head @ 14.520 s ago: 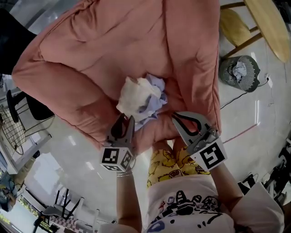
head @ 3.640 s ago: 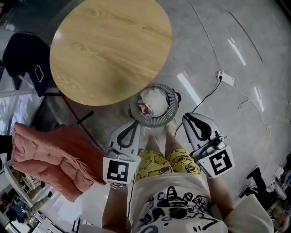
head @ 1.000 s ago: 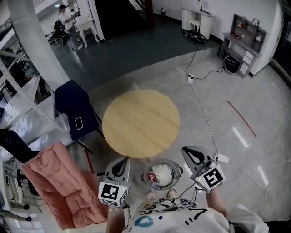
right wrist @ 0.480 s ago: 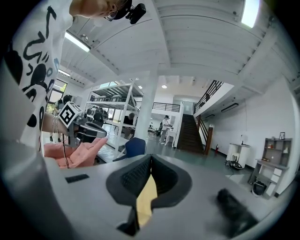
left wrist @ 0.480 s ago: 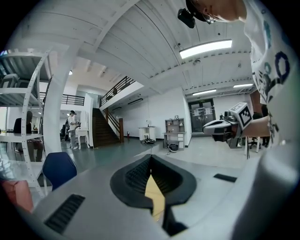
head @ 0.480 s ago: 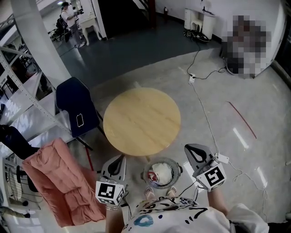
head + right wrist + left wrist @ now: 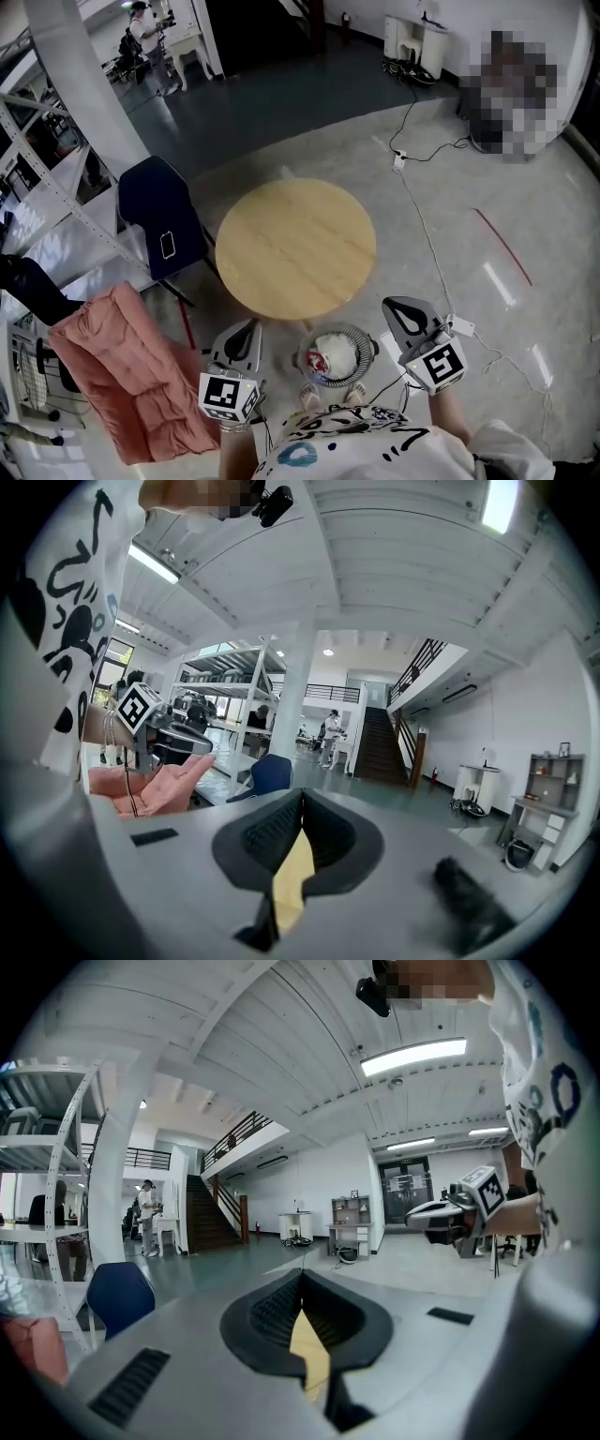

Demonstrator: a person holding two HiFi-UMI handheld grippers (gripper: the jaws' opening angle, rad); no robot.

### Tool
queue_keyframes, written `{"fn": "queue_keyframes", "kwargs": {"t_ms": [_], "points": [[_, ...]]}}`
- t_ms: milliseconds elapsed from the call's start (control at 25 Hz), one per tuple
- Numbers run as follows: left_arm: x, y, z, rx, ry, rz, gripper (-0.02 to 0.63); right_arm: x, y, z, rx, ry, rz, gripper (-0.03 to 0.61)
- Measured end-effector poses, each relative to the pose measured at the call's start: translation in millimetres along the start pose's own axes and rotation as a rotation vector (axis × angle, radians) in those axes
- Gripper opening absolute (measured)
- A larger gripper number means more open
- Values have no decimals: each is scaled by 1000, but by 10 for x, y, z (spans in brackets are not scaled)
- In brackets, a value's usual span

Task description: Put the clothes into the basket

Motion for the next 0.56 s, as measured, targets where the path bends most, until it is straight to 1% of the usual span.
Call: {"fn": "queue_keyframes", "kwargs": {"t_ms": [560], "points": [[-13,-18,-8,-11,11,-11,15,11,-1,-47,11,9,-2,28]]}}
Point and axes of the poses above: the fingertips, and each gripper's own axes: z backward along the fingers, x to its right, y out of its top, the point moved 3 cm from there along z, backward along the fingers, and after that the axes turned 13 degrees about y, right-handed, at the moved point
